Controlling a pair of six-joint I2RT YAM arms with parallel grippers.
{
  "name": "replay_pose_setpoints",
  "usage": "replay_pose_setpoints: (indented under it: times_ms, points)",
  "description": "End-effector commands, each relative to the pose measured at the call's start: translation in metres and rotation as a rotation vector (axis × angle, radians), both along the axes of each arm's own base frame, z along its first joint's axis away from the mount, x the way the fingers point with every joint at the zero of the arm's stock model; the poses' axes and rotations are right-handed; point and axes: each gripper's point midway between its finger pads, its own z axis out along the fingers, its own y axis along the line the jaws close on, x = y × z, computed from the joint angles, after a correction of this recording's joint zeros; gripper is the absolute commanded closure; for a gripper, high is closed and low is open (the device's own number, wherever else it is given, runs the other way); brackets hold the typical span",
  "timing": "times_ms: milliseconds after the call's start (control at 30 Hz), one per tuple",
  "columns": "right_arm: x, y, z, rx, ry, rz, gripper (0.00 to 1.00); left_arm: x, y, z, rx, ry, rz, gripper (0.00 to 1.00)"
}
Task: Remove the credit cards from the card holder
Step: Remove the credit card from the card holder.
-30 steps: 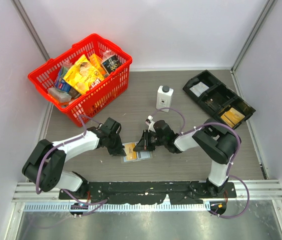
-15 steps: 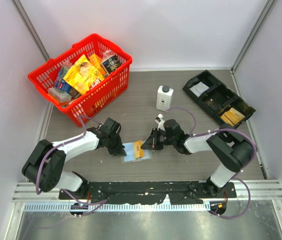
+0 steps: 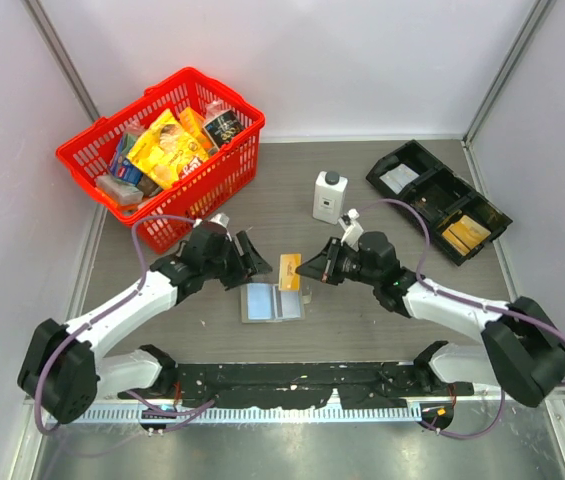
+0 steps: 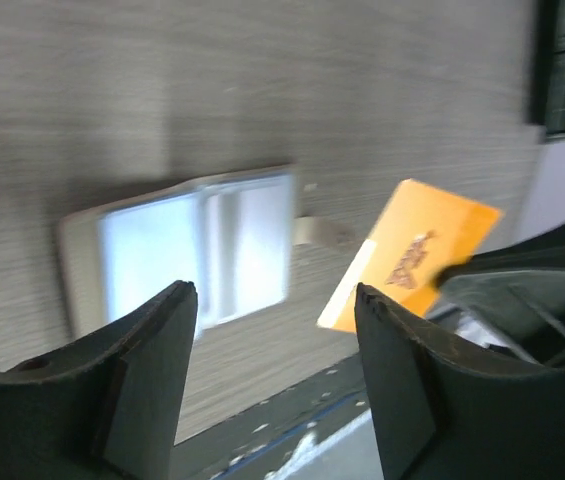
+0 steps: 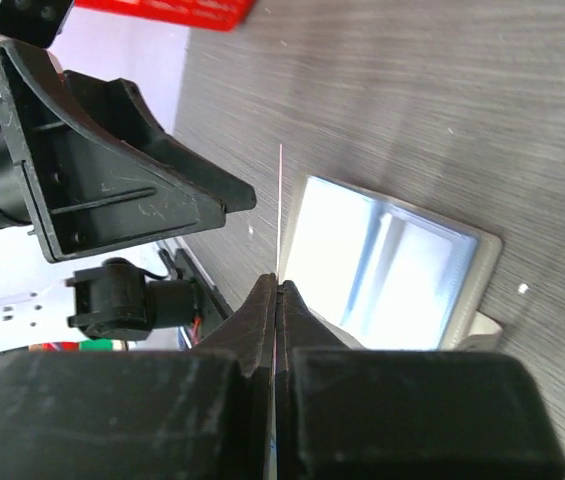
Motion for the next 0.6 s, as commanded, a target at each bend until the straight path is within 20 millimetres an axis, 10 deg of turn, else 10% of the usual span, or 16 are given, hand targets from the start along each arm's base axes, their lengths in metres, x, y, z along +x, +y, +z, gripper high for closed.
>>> replay_pose_setpoints:
  times_ms: [0,300,567]
  points:
    - [0.009,-0.005,0.051,0.117,-0.144,-0.064,0.99,0.023,-0.033,0.076,-0.228,-0.244,-0.072,0.28]
    - [0.005,-0.016,0.098,0.288,-0.273,-0.129,0.99,0.01,-0.049,0.142,-0.489,-0.524,-0.171,0.02]
    - [0.001,-0.021,0.13,0.397,-0.367,-0.138,0.99,0.005,-0.06,0.155,-0.554,-0.565,-0.226,0.09]
